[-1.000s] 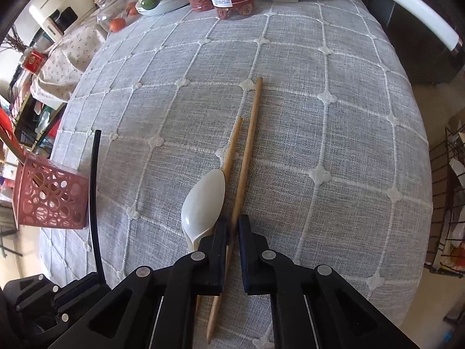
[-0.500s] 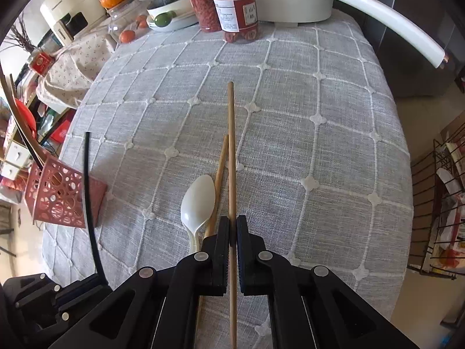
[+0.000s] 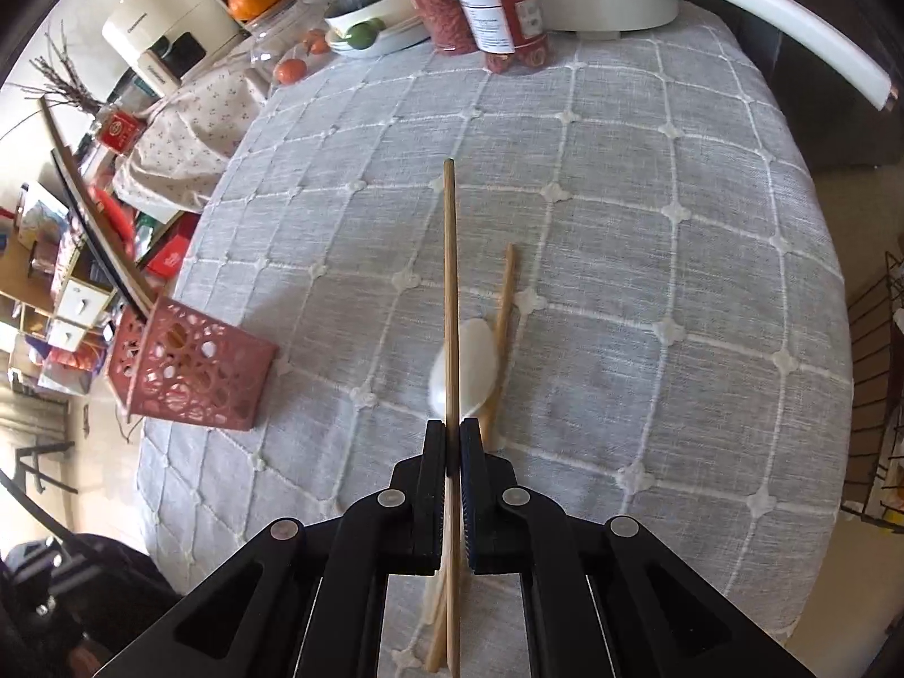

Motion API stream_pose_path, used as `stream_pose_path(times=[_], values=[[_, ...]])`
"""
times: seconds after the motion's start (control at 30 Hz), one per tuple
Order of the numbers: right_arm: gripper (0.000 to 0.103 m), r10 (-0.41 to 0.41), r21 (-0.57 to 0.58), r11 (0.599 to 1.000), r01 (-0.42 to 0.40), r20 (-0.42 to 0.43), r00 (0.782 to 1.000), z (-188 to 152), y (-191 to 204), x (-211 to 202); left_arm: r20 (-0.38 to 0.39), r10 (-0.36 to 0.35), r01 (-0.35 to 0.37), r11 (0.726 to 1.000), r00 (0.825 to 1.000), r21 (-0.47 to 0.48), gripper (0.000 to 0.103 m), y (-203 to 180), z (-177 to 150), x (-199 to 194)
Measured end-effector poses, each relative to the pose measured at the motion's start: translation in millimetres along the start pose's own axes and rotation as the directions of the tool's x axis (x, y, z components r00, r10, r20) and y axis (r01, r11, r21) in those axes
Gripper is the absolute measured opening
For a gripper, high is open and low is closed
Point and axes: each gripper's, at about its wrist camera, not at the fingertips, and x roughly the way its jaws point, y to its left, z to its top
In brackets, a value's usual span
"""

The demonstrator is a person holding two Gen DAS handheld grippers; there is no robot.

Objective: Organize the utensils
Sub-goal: 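Carry both held chopsticks up over the pink basket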

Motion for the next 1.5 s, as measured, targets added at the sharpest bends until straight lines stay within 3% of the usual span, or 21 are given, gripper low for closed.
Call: stream_pose_path(times=[0.23, 0.47, 0.63, 0.73, 0.83, 0.97, 1.1, 1.2, 1.3, 1.5], values=[[0.005, 0.049, -0.083, 0.996, -0.042, 0.076, 0.996, -6.8, 38.3, -30.0, 0.14, 0.025, -0.024, 1.0, 0.99, -0.011, 0.007, 33.1, 11.3, -39.6], [0.005, 0.12, -0.107, 0.987, -0.117, 0.017, 0.993, -6.9, 64.7, -5.6, 0.172, 0.071, -0.069, 0.997, 0.983, -0.021, 0.007, 57.7, 12.2, -59.6], [0.005, 0.099, -0.125, 0.987, -0.098, -0.004, 0.995, -10.9, 77.2, 7.5, 0.183, 0.099, -0.1, 0.995, 0.978, -0.003, 0.007, 63.5, 18.4, -75.3], [0.005, 0.11, -0.13, 0.986, -0.103, 0.041, 0.993, -11.2, 79.0, -6.2, 0.213, 0.098, -0.107, 0.994, 0.972, 0.031, 0.007, 60.3, 25.6, -90.6], [0.005, 0.118, -0.144, 0.985, -0.097, 0.146, 0.982, -12.9, 80.1, -35.4, 0.25, 0.087, -0.104, 0.993, 0.964, 0.056, 0.007, 58.7, 36.6, -104.4], [0.005, 0.137, -0.175, 0.981, -0.079, 0.345, 0.929, -16.8, 87.3, -81.4, 0.275, 0.084, -0.108, 0.991, 0.958, 0.075, 0.007, 58.3, 53.5, -108.4], [0.005, 0.188, -0.23, 0.97, -0.074, 0.525, 0.83, -23.8, 105.1, -113.7, 0.272, 0.089, -0.116, 0.989, 0.958, 0.087, 0.007, 55.9, 68.4, -98.3], [0.005, 0.236, -0.253, 0.962, -0.099, 0.597, 0.767, -19.2, 114.5, -124.3, 0.279, 0.138, -0.164, 0.984, 0.95, 0.073, 0.007, 56.5, 76.1, -88.6], [0.005, 0.255, -0.264, 0.958, -0.108, 0.626, 0.736, -15.5, 124.8, -119.8, 0.272, 0.176, -0.202, 0.977, 0.946, 0.068, 0.007, 55.5, 80.4, -77.5], [0.005, 0.267, -0.26, 0.958, -0.124, 0.637, 0.723, -6.5, 130.1, -107.9, 0.252, 0.228, -0.253, 0.964, 0.941, 0.075, 0.007, 53.3, 82.5, -59.7]])
